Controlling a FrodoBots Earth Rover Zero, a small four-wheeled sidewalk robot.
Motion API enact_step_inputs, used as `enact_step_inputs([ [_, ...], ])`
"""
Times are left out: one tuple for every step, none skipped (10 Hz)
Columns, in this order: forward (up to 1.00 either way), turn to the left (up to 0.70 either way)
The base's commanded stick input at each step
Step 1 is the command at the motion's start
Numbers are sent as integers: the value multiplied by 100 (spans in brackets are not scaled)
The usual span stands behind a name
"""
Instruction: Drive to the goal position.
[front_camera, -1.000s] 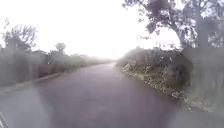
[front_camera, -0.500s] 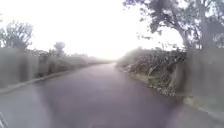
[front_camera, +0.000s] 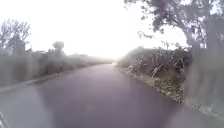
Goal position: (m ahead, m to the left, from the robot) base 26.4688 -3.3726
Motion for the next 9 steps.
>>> enact_step_inputs([
  [70, 0],
  [70, 0],
  [70, 5],
  [70, 10],
  [70, 13],
  [70, 12],
  [70, 10],
  [70, 0],
  [70, 0],
])
